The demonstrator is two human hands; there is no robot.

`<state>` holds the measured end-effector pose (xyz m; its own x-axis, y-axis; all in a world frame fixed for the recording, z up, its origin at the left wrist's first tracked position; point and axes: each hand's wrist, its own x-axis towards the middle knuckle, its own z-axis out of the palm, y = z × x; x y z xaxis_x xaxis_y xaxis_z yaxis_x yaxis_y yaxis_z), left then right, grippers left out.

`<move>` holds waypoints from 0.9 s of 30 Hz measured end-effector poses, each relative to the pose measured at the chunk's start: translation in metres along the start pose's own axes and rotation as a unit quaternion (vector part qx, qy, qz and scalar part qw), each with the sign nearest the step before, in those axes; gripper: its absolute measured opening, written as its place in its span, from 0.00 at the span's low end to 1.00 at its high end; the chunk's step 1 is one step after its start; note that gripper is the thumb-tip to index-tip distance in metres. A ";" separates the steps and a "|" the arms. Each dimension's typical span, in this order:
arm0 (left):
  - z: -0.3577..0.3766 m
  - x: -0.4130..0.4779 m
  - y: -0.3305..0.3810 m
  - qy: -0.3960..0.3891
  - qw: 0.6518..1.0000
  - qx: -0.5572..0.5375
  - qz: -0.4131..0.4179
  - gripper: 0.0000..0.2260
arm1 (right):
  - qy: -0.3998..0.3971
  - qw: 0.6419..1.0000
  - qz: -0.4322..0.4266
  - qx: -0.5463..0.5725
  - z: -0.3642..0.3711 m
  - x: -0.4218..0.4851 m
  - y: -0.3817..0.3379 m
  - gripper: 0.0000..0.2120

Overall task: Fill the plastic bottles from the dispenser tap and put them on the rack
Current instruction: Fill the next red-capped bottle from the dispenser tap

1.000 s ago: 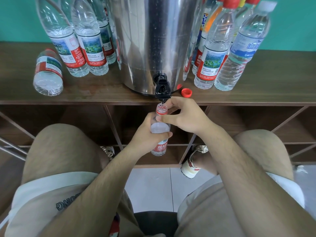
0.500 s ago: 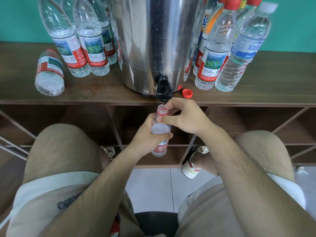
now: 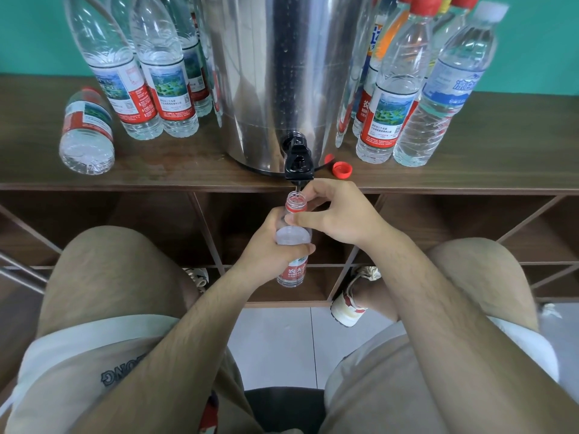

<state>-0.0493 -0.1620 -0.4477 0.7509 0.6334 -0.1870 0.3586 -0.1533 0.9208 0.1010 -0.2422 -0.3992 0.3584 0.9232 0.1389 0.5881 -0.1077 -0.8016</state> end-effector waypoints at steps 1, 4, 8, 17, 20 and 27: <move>0.000 0.000 0.000 0.000 1.000 0.002 0.000 0.33 | 0.000 1.000 0.001 -0.001 0.000 0.000 0.000 0.11; 0.000 0.000 0.000 0.001 1.000 0.003 0.000 0.34 | -0.002 1.000 0.003 -0.001 0.000 -0.001 0.000 0.11; 0.001 0.001 0.000 0.006 1.000 0.012 0.000 0.33 | -0.004 1.000 0.007 0.003 0.001 0.000 0.000 0.11; 0.001 0.003 -0.004 0.005 1.000 0.018 0.004 0.32 | -0.007 1.000 0.009 0.004 0.000 -0.001 -0.001 0.11; 0.001 0.004 -0.005 0.008 1.000 0.020 0.005 0.31 | -0.008 1.000 0.009 0.001 0.000 -0.001 -0.001 0.11; 0.001 0.004 -0.007 0.008 1.000 0.015 0.003 0.31 | -0.009 1.000 0.012 -0.002 0.000 -0.001 -0.002 0.11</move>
<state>-0.0479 -0.1591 -0.4557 0.7442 0.6444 -0.1760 0.3712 -0.1799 0.9110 0.0987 -0.2430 -0.3977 0.3596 0.9266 0.1102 0.5828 -0.1308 -0.8020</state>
